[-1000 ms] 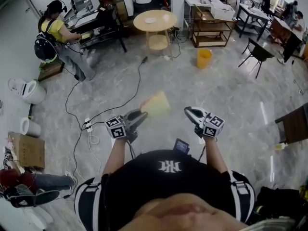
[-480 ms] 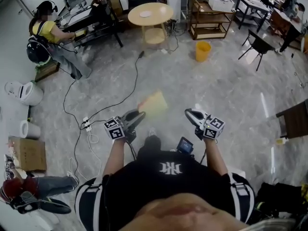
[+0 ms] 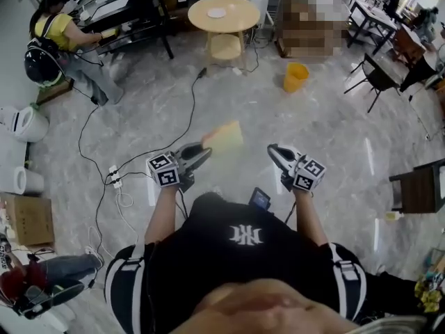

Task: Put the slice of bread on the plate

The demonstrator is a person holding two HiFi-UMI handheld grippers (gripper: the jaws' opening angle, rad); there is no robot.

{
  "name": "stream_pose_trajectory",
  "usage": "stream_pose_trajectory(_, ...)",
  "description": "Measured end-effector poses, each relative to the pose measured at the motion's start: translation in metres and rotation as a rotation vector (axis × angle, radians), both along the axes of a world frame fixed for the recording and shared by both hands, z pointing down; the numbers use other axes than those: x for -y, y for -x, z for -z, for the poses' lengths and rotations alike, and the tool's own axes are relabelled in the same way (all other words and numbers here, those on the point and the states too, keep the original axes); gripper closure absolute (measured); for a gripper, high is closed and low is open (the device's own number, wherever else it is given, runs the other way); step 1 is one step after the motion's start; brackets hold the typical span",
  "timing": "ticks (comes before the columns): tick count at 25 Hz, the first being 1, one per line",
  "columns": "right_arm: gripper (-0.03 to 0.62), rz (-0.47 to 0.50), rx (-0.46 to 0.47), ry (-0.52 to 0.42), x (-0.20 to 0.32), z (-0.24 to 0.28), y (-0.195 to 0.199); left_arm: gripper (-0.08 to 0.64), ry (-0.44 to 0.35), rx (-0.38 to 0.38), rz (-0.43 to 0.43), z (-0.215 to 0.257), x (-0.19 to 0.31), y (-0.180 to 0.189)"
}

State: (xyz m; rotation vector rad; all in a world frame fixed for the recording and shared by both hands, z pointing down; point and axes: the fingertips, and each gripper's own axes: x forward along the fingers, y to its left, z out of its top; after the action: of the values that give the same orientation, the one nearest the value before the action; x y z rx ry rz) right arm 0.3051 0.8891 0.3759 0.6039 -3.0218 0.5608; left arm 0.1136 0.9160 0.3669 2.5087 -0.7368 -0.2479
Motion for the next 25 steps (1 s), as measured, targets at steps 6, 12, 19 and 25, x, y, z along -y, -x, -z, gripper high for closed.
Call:
stream_pose_trajectory(6,0.595,-0.026,-0.022,-0.037,0.069,0.016,0.059,0.454,-0.015,0.025,-0.017,0.001,0.059,0.064)
stream_pose_trajectory(12,0.595,-0.047,-0.052,0.01,0.107,0.003,0.081,0.454,-0.007,0.02,0.006,-0.009,0.12,0.108)
stream_pose_trajectory(19,0.595,-0.062,-0.037,0.04,0.166,-0.017,0.08,0.454,0.038,-0.004,-0.019,-0.021,0.173,0.095)
stream_pose_trajectory(25,0.595,0.001,0.003,0.061,0.254,-0.036,0.09,0.454,0.068,0.003,0.029,-0.028,0.246,0.091)
